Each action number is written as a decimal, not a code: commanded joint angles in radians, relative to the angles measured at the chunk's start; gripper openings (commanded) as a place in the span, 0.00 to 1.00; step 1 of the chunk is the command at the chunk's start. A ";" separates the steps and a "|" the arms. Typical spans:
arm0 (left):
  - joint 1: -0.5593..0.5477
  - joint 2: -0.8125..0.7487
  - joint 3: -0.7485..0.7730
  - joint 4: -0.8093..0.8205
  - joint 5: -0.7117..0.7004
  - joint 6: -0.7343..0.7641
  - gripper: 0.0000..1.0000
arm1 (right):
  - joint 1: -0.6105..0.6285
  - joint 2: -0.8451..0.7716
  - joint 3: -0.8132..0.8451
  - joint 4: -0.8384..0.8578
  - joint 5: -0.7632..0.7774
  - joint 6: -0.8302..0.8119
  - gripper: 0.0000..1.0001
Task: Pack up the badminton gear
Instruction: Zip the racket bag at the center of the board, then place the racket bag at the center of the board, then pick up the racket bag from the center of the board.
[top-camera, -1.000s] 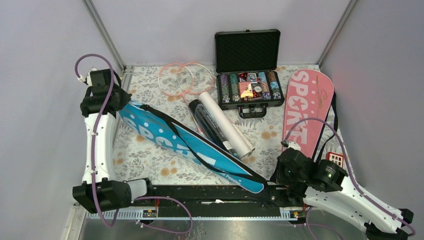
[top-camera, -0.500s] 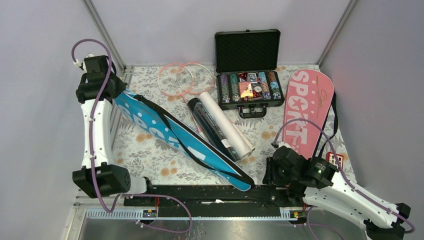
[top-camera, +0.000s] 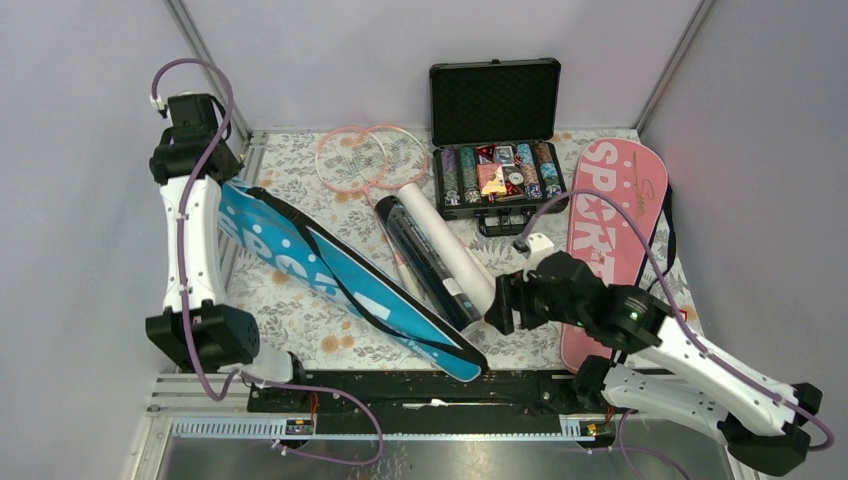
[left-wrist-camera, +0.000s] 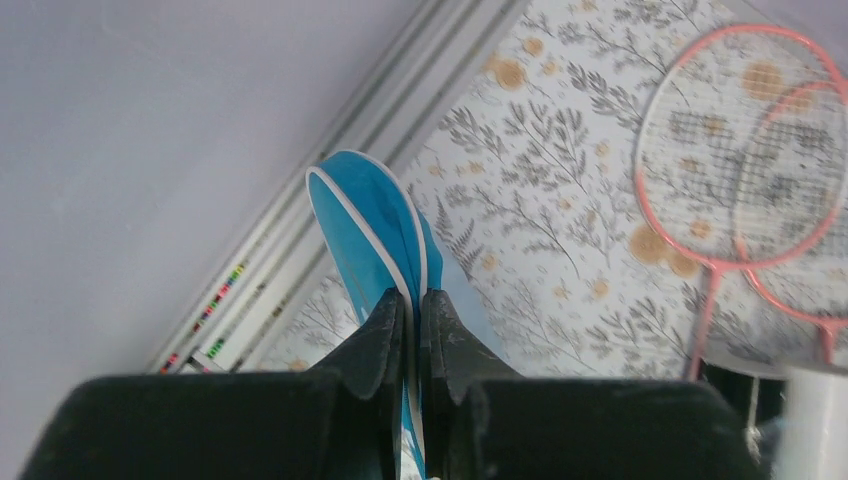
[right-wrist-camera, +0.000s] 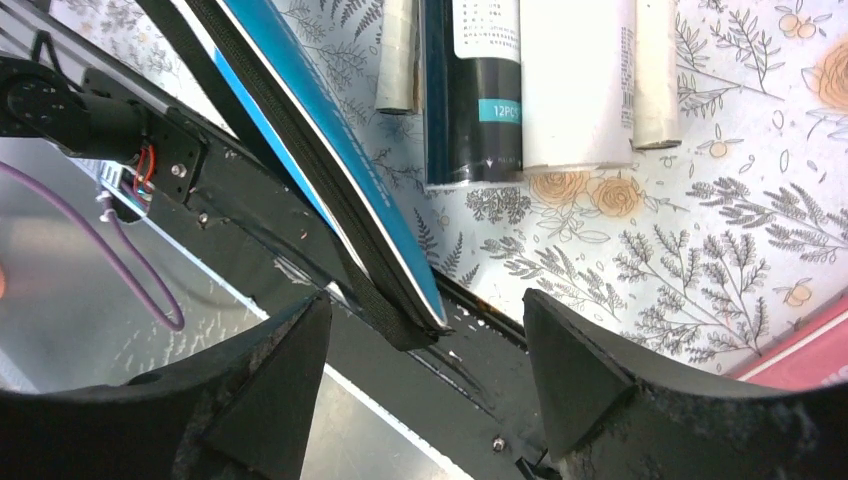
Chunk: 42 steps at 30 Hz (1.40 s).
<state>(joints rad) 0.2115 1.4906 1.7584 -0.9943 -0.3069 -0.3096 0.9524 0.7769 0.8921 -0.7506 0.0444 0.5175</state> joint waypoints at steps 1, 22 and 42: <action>-0.002 0.096 0.142 0.072 -0.162 0.099 0.00 | -0.001 0.082 0.057 0.112 0.013 -0.061 0.77; -0.126 0.410 0.327 0.322 -0.278 0.070 0.71 | -0.003 0.322 0.149 0.135 0.166 -0.064 0.79; -0.350 -0.247 -0.397 0.274 0.366 -0.157 0.99 | -0.604 0.660 0.273 0.052 0.241 -0.084 0.66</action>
<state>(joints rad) -0.0731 1.2888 1.4761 -0.7128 -0.1200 -0.4385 0.5064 1.3518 1.1362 -0.7174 0.3485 0.4515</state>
